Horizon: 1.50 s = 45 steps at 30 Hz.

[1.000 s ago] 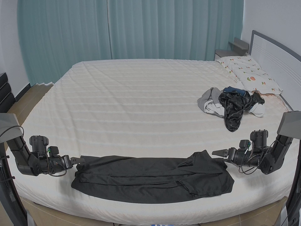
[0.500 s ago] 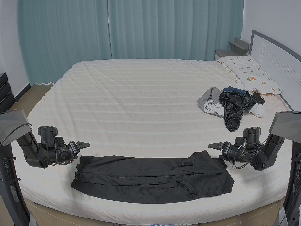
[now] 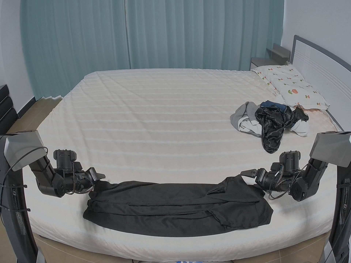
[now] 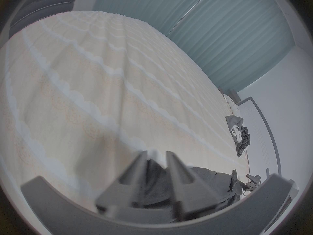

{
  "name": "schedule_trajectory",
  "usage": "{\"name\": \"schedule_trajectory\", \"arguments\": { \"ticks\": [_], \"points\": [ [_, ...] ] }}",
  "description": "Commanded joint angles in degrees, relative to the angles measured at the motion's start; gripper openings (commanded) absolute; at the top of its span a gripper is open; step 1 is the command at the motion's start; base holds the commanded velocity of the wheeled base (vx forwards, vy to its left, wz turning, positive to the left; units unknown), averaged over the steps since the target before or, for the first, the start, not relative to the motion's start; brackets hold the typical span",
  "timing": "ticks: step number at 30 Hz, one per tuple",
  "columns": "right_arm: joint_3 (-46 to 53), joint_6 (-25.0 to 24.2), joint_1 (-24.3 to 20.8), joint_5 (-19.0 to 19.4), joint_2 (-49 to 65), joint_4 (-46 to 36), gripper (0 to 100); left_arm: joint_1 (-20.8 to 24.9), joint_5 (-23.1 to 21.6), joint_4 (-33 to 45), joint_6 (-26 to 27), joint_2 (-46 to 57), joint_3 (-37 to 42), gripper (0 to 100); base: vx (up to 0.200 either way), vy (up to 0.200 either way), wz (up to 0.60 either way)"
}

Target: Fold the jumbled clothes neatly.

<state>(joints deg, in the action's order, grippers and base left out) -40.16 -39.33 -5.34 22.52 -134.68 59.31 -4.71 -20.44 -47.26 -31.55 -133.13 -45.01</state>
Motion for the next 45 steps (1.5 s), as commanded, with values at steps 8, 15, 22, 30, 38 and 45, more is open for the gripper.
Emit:
{"name": "schedule_trajectory", "arguments": {
  "ticks": [8,15,22,30,38,45],
  "points": [
    [0.0,0.1,1.6,-3.8,2.4,0.0,100,-0.1,3.7,-0.3,-1.8,-0.1,0.0,0,0.0,0.0,0.0],
    [1.7,0.6,1.9,-4.2,2.8,-0.3,100,-0.1,3.7,-0.3,-3.4,0.1,0.0,0,0.0,0.0,0.0],
    [2.9,1.2,1.8,-4.2,2.1,-0.3,100,-0.1,3.6,-0.3,-3.5,0.1,0.4,0,0.0,0.0,0.0],
    [3.0,2.6,2.0,-4.2,2.1,-0.4,100,-0.1,3.4,-0.3,-3.5,0.1,0.5,0,0.0,0.0,0.0],
    [2.3,4.0,1.9,-6.3,-1.5,0.1,100,-0.1,3.1,-0.3,-3.5,0.1,0.6,0,0.0,0.0,0.0],
    [1.6,3.2,1.7,-6.1,-1.8,0.1,0,-0.1,3.0,-0.3,-3.5,0.2,0.7,0,0.0,0.0,0.0]
  ]
}}
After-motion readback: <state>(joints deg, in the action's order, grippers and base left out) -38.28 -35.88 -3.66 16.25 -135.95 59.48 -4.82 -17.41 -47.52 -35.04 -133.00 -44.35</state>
